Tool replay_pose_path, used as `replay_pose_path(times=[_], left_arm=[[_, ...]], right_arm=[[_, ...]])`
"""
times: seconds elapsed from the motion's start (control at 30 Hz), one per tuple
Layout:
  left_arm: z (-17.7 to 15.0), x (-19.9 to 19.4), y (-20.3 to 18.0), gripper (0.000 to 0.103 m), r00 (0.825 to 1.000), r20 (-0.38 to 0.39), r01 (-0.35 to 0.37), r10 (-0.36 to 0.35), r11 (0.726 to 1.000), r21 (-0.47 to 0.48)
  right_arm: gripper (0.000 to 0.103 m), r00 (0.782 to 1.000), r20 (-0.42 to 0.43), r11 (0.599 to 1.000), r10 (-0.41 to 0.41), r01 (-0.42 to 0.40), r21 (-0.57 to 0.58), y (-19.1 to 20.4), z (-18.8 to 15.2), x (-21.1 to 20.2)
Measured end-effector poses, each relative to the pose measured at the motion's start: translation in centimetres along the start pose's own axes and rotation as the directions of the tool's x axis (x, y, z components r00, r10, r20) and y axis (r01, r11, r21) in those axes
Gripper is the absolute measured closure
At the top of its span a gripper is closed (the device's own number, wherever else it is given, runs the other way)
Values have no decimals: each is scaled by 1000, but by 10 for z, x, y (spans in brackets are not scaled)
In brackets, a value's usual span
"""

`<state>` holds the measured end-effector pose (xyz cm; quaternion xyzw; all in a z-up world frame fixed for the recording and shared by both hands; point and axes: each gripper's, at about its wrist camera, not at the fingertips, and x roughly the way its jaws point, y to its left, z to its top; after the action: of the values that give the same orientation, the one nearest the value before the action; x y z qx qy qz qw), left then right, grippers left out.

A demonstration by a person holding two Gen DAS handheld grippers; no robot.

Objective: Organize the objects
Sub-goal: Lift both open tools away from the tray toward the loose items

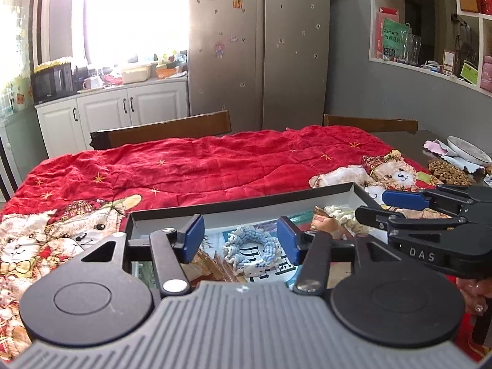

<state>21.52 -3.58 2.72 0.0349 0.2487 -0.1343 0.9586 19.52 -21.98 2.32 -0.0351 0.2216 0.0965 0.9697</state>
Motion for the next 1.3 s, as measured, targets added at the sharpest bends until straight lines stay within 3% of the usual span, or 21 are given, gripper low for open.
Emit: replay_pose_path(times=[0.63, 1.3], left_arm=[[-19, -86, 1, 27, 996, 85, 10, -14, 999, 43], [-75, -126, -24, 23, 988, 57, 131, -141, 980, 147]], right_arm=[[61, 995, 28, 996, 92, -93, 13, 13, -1, -79], [61, 996, -16, 996, 91, -91, -7, 23, -57, -168]])
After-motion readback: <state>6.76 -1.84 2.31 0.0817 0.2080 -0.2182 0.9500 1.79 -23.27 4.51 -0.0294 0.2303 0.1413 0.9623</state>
